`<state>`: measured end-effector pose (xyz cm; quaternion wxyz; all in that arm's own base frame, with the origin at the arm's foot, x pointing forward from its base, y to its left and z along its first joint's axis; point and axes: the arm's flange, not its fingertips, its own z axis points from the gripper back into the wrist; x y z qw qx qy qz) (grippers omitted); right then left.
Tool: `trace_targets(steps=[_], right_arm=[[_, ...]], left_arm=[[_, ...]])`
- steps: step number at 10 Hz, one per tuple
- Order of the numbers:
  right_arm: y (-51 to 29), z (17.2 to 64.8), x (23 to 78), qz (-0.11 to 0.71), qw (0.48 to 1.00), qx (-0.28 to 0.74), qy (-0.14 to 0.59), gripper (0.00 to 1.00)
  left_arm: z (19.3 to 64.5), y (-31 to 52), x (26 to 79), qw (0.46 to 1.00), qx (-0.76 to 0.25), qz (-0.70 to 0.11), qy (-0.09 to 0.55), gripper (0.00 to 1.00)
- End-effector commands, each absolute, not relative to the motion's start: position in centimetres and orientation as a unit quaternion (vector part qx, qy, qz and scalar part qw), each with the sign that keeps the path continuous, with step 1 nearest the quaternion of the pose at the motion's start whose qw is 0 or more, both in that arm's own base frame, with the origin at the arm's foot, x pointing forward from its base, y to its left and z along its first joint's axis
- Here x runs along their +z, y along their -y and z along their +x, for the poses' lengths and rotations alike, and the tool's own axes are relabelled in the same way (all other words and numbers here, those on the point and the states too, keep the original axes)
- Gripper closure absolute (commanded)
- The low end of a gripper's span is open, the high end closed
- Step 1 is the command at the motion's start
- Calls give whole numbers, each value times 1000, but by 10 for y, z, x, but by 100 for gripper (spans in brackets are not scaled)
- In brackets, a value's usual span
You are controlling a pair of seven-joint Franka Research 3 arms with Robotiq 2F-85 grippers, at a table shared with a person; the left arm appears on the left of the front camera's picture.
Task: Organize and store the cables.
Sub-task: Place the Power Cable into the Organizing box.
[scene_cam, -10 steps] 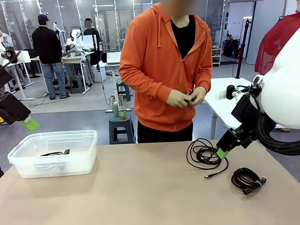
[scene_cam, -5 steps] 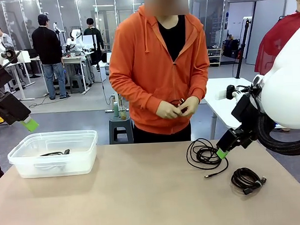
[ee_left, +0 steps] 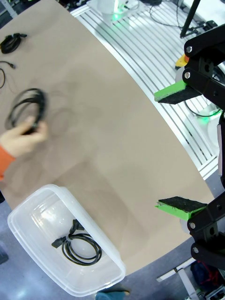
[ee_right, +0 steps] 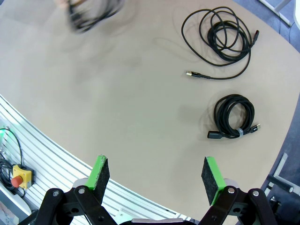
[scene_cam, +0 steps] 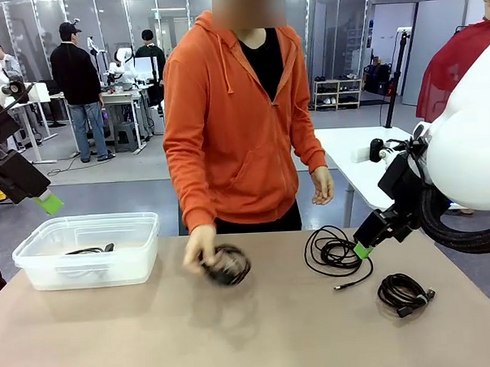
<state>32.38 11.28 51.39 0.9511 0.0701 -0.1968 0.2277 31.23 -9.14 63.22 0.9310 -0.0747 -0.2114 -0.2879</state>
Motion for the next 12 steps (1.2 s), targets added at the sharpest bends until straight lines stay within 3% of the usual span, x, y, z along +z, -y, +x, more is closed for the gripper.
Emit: trace_targets(steps=[1, 12], right_arm=[[-111, 323, 513, 68, 953, 224, 195, 0], [-111, 323, 513, 68, 953, 224, 195, 0]], left_arm=[[310, 93, 636, 933, -285, -74, 208, 0], [310, 93, 636, 933, -285, -74, 208, 0]])
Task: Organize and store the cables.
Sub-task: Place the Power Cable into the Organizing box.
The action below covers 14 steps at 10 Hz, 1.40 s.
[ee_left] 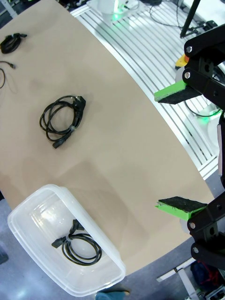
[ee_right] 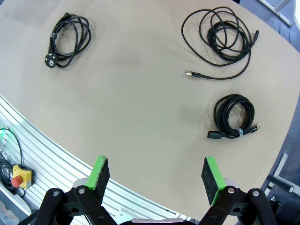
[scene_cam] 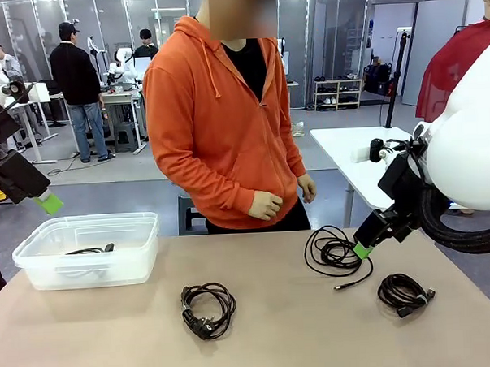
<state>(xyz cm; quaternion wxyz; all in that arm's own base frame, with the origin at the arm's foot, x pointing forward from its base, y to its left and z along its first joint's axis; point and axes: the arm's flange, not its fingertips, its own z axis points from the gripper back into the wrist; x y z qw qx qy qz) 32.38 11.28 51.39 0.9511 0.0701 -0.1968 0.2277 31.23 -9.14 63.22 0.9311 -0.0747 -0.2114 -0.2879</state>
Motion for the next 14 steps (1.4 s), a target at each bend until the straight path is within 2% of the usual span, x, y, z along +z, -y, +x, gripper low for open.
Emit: trace_targets(steps=[1, 14], right_arm=[[-111, 323, 513, 68, 953, 224, 195, 0], [-111, 323, 513, 68, 953, 224, 195, 0]], left_arm=[[310, 93, 636, 933, -285, -74, 208, 0], [312, 91, 632, 931, -288, -75, 211, 0]])
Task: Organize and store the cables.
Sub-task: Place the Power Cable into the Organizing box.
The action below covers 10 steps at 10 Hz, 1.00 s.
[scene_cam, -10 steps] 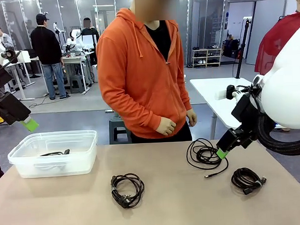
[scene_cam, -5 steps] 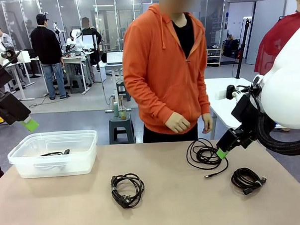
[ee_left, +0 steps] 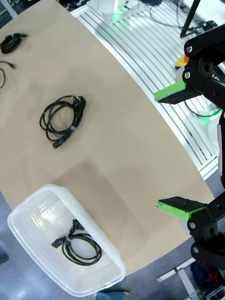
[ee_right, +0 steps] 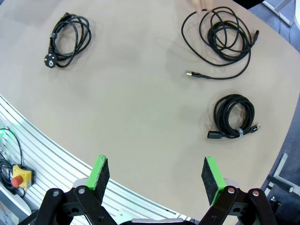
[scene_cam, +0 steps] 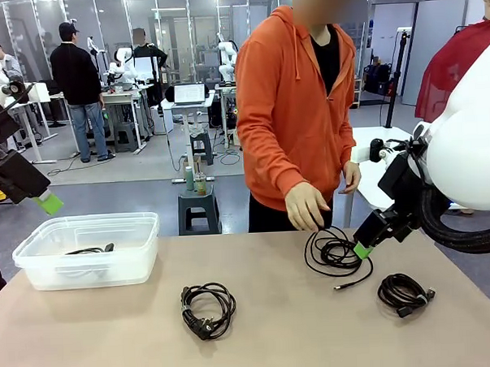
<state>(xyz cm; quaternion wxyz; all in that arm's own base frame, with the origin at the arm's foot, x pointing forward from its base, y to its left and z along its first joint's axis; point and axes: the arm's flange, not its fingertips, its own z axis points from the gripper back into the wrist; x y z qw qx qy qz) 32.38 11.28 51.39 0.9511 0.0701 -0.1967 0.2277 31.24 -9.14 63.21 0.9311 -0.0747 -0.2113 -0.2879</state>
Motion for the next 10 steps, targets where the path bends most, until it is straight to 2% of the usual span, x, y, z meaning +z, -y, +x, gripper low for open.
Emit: trace_targets(steps=[1, 4, 8, 10], right_arm=[[-111, 323, 513, 68, 953, 224, 195, 0], [-111, 323, 513, 68, 953, 224, 195, 0], [-111, 323, 513, 68, 953, 224, 195, 0], [-111, 323, 513, 68, 953, 224, 195, 0]], left_arm=[[315, 104, 629, 926, -313, -75, 196, 0], [311, 154, 614, 938, -310, -88, 131, 0], [349, 231, 587, 957, -275, -34, 90, 0], [370, 260, 567, 952, -296, -43, 72, 0]])
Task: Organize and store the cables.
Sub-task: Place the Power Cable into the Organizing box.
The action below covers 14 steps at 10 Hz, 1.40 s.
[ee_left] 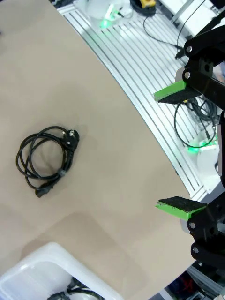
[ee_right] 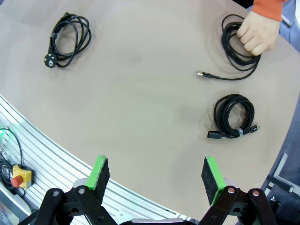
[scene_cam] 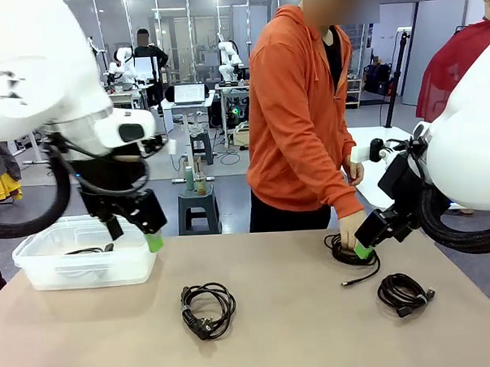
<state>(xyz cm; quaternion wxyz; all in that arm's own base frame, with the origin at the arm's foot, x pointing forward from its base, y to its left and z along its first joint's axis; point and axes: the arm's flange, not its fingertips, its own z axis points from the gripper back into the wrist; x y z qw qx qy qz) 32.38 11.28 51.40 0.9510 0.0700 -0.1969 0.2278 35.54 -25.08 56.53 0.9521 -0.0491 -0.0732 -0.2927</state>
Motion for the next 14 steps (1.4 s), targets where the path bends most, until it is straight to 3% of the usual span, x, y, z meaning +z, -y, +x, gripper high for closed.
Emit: trace_targets(steps=[1, 7, 14], right_arm=[[-111, 323, 513, 68, 953, 224, 195, 0], [-111, 323, 513, 68, 953, 224, 195, 0], [-111, 323, 513, 68, 953, 224, 195, 0]], left_arm=[[378, 274, 560, 949, -301, -44, 79, 0], [401, 306, 507, 957, -282, -31, 57, 0], [404, 302, 504, 955, -289, -37, 49, 0]])
